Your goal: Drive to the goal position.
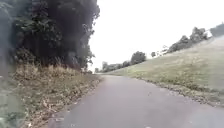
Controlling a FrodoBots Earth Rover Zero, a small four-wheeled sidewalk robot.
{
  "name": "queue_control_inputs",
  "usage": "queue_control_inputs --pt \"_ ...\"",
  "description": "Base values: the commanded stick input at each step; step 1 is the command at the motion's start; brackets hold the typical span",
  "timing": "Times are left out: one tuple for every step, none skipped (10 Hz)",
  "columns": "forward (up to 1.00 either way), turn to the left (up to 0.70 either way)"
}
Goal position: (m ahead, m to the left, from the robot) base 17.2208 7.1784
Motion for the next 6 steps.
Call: queue_control_inputs --pt "0.45 -0.05" --pt "0.45 -0.14" --pt "0.45 -0.24" --pt "0.45 -0.26" --pt "0.45 -0.25" --pt "0.45 -0.23"
